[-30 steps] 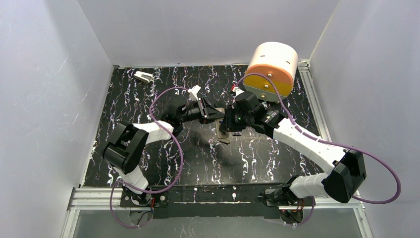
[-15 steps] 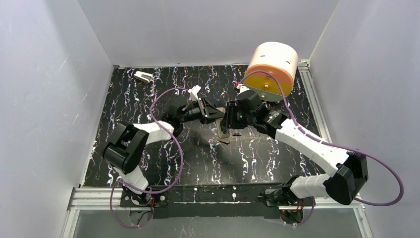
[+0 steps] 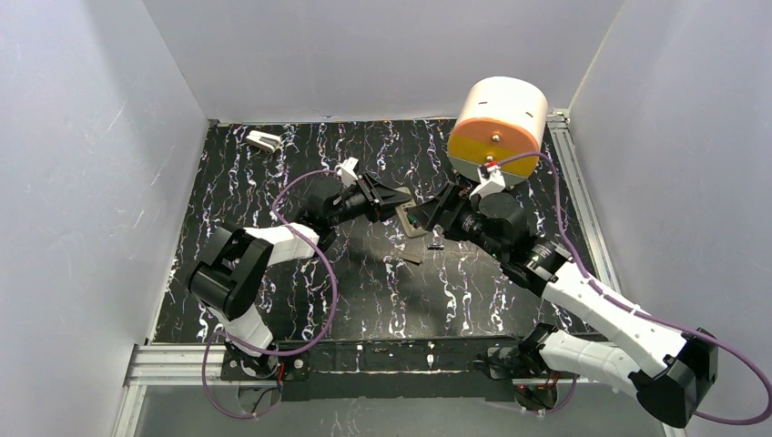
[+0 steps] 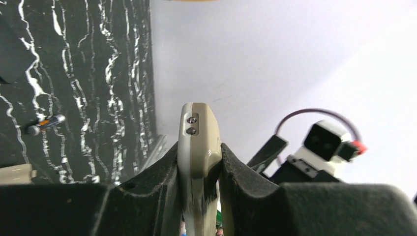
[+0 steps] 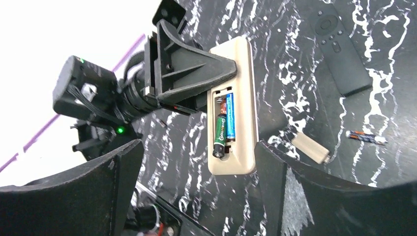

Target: Load the batteries into the remote control

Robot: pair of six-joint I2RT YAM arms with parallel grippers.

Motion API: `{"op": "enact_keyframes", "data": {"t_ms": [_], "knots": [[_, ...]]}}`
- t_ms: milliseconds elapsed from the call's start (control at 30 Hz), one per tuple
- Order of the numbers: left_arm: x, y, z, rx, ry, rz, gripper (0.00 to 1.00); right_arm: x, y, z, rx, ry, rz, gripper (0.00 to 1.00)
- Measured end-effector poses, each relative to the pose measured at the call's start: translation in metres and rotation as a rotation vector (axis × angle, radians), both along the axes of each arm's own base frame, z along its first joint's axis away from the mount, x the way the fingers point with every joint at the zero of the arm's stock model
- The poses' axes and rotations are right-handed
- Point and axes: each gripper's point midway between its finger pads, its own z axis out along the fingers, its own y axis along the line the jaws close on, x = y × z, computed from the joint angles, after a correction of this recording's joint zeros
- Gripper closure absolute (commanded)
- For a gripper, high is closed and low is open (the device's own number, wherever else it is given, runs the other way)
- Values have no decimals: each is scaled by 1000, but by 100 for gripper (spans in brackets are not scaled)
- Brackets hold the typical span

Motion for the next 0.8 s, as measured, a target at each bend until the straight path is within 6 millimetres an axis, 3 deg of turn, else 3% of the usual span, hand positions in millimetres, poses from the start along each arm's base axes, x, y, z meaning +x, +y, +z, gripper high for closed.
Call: {"op": "enact_keyframes", "data": {"t_ms": [333, 567, 800], "knots": [[13, 8, 32, -183, 141, 115, 100, 2, -1, 24, 249, -8, -78, 4], [13, 9, 54, -272, 137, 108, 100, 2, 7, 30, 353, 23, -80, 14], [11, 10, 62, -294, 106, 96, 100, 6, 16, 28, 401, 61, -75, 25]]}}
